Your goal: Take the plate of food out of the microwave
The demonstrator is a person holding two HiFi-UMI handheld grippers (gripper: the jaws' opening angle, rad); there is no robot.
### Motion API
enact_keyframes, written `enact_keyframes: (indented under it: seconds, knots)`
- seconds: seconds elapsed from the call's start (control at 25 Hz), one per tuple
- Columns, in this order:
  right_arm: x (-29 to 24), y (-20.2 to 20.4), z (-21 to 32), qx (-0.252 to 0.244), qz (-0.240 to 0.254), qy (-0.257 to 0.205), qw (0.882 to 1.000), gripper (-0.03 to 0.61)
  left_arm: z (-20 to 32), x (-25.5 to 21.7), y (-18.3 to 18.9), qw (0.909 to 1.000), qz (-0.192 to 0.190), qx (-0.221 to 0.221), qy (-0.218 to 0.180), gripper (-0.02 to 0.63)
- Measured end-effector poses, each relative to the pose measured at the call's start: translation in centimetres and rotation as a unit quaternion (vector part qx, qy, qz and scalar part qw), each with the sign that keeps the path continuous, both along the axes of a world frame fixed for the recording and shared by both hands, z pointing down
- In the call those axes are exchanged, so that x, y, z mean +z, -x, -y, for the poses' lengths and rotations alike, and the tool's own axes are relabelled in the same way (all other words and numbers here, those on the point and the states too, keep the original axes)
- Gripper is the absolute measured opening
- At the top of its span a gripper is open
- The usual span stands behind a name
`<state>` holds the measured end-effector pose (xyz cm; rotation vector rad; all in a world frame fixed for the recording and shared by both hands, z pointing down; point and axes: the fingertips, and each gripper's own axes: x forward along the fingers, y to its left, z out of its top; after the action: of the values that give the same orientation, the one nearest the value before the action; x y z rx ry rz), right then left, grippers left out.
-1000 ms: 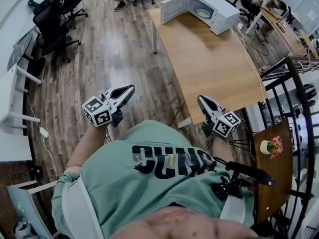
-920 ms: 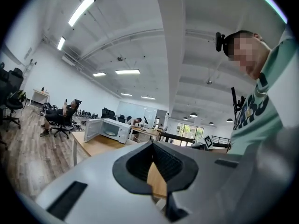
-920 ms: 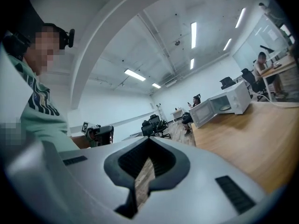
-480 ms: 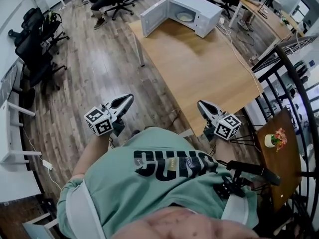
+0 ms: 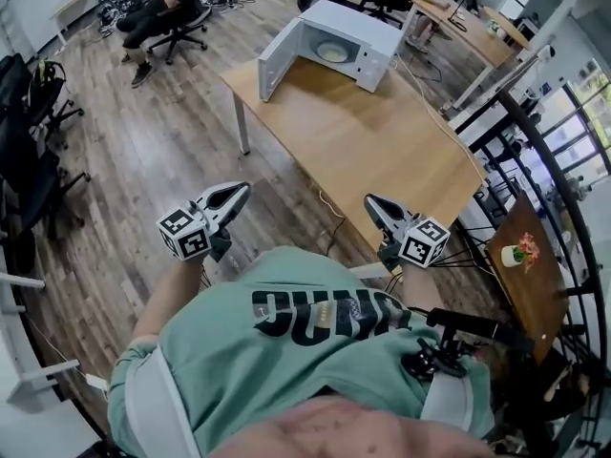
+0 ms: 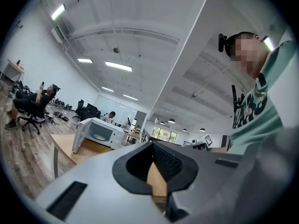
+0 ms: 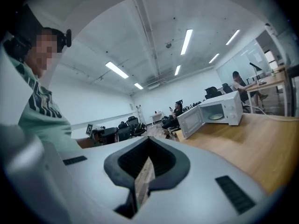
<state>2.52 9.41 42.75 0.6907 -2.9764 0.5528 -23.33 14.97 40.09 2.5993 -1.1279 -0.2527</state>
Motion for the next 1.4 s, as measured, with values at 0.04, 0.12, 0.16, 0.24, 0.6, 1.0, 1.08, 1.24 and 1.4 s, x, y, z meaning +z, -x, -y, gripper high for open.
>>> enact_keyframes:
  seconds: [0.04, 0.12, 0.16, 0.24, 0.6, 1.0, 1.08, 1.24, 1.4]
  knots:
    - [0.0, 1.0, -0.2, -0.001, -0.011, -0.004, 1.000, 0.008, 0.6, 0.3, 0.8, 1.0000, -0.004, 0.007, 0.002, 0.005]
    - [0.0, 1.9, -0.1, 0.007, -0.030, -0.009, 1.000, 0.008, 2.1, 0.8, 1.8, 0.9996, -0.011, 0.023, 0.007, 0.005]
    - [0.0, 1.9, 0.2, 0.017, -0.033, -0.006, 0.999, 0.008, 2.9, 1.0, 2.0, 0.9994, -0.014, 0.032, 0.009, 0.005]
    - [0.2, 1.1, 0.9, 0.043, -0.033, 0.002, 0.999, 0.008, 4.3, 1.5, 1.8, 0.9985, -0.020, 0.050, 0.013, 0.005]
    - [1.2, -4.2, 6.5, 0.076, -0.018, 0.009, 0.997, 0.008, 10.7, 2.2, -3.5, 0.9962, -0.013, 0.082, 0.026, 0.005]
    - [2.0, -12.7, 17.2, 0.027, 0.027, -0.013, 0.999, 0.008, 19.3, 0.4, -14.0, 0.9974, 0.021, 0.059, 0.035, 0.005]
    - [2.6, -14.4, 18.5, 0.027, 0.039, -0.012, 0.999, 0.008, 20.5, 0.5, -15.9, 0.9966, 0.031, 0.063, 0.043, 0.005]
    - [3.7, -17.4, 19.9, 0.038, 0.056, -0.001, 0.998, 0.008, 22.9, 0.5, -18.7, 0.9947, 0.047, 0.075, 0.051, 0.005]
    - [4.8, -18.6, 20.1, 0.067, 0.063, 0.020, 0.996, 0.008, 25.3, 0.3, -19.3, 0.9924, 0.054, 0.096, 0.056, 0.005]
